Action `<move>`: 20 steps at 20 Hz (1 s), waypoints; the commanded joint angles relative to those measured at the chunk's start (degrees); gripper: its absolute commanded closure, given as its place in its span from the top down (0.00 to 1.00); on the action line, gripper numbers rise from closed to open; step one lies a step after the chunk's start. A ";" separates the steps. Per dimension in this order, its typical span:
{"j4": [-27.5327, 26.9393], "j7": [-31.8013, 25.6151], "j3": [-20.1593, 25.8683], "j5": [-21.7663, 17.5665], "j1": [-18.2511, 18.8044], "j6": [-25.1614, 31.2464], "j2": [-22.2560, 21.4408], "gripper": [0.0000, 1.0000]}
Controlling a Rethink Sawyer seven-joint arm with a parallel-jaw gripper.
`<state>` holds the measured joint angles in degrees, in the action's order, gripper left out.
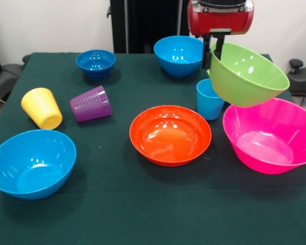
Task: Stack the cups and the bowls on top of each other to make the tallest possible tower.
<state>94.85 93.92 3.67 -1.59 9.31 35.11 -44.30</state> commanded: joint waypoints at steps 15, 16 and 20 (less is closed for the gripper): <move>3.25 7.92 2.33 0.76 -0.06 -1.05 2.29 1.00; 3.21 7.91 2.31 0.73 -0.07 -1.05 2.30 1.00; 3.36 7.82 2.31 0.60 -0.09 -1.32 2.22 1.00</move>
<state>94.91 93.92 3.66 -1.56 9.32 35.11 -44.31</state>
